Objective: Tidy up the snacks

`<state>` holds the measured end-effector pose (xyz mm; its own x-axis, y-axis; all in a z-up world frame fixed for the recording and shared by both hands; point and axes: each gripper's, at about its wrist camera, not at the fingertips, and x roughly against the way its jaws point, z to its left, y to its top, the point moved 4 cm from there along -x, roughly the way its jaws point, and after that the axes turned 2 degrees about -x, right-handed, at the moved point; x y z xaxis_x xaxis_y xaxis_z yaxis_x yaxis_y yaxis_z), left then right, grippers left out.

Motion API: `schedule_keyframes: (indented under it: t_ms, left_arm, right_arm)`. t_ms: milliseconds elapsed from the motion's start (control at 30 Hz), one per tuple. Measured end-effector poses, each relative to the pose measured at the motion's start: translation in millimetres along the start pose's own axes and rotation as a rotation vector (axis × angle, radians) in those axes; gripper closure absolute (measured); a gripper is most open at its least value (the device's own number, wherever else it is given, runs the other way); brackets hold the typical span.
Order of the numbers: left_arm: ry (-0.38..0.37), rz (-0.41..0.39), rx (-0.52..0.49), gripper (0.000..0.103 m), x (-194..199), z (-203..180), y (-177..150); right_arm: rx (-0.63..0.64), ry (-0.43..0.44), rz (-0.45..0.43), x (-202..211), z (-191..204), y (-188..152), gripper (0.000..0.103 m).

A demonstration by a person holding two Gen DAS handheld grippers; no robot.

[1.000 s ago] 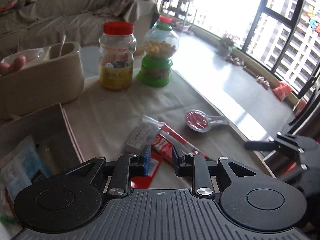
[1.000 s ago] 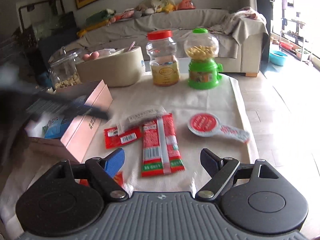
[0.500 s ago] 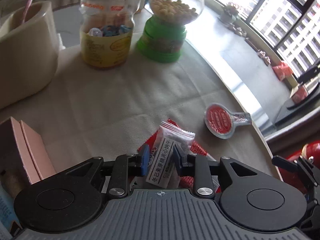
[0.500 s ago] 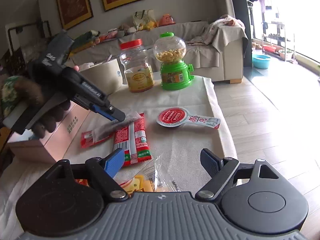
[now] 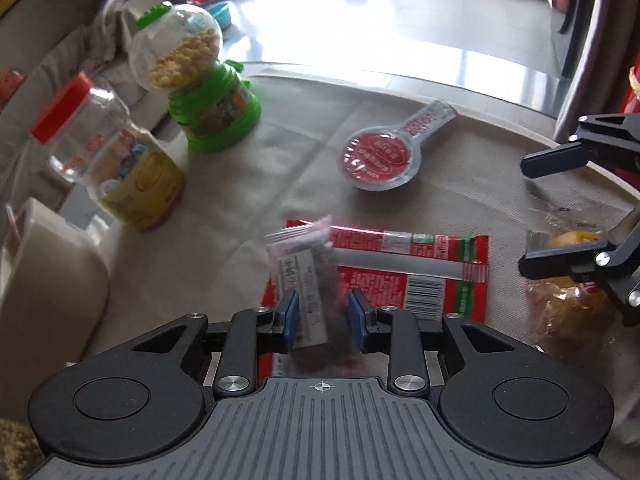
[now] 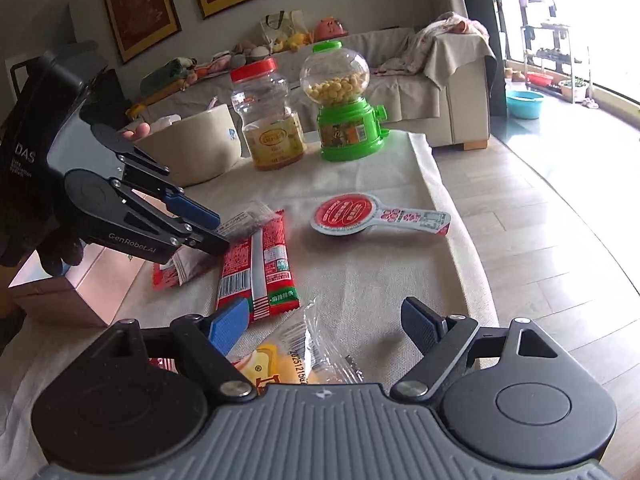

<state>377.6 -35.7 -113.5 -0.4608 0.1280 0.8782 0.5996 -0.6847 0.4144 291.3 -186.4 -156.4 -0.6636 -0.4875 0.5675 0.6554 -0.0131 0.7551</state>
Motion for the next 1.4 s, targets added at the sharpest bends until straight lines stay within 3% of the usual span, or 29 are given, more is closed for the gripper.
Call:
schedule_keyframes:
  t_ms: [133,233,300,467,567,633,1000,1067,1167,1200,1267,1333,1400]
  left_arm:
    - [-0.015,-0.002,-0.012,0.065,-1.9,-1.0,1.9]
    - [-0.103,-0.04,0.051,0.052,-0.4,3.5,0.2]
    - [-0.115,-0.064,0.041,0.046,-0.8,1.1,-2.3]
    - [-0.085,-0.066,0.018,0.048,6.0,-3.1,0.2]
    - [0.03,-0.035,0.015,0.05,1.8,4.2,-1.0]
    - [0.037,-0.031,0.06,0.05,-1.4,13.1,-2.9]
    - [-0.153,0.003,0.415,0.04,-20.3,57.9,-9.8]
    - [-0.173,-0.001,0.443,0.04,-21.8,62.0,-10.6]
    - [-0.172,-0.001,0.423,0.043,-20.6,60.3,-10.6]
    - [-0.176,0.0,0.421,0.05,-19.4,58.7,-11.1]
    - [-0.201,0.005,0.481,0.06,-17.8,58.2,-12.1]
    - [-0.206,0.023,0.56,0.061,-16.1,57.3,-13.9]
    - [-0.215,0.012,0.568,0.063,-10.2,53.0,-13.9]
  right_arm:
    - [0.008,0.0,0.009,-1.5,2.5,-1.5,0.019]
    - [0.005,-0.001,0.011,-1.4,2.9,-1.7,0.019]
    - [0.011,-0.006,0.015,-2.2,3.8,-1.9,0.018]
    - [0.021,-0.012,0.02,-3.7,6.1,-2.0,0.017]
    - [0.017,-0.01,0.023,-4.5,5.9,-1.8,0.017]
    - [0.017,-0.009,0.024,-4.9,6.0,-2.2,0.017]
    - [0.045,-0.001,0.048,-8.8,10.2,-3.4,0.008]
    - [0.049,-0.004,0.049,-8.8,10.9,-3.8,0.008]
    - [0.049,0.001,0.051,-8.7,11.1,-4.3,0.007]
    - [0.049,0.007,0.053,-8.6,10.9,-4.0,0.005]
    - [0.048,0.02,0.057,-9.3,10.5,-3.5,0.003]
    - [0.05,0.031,0.063,-10.5,10.3,-3.2,0.0]
    - [0.052,0.034,0.066,-11.2,10.5,-3.2,0.0]
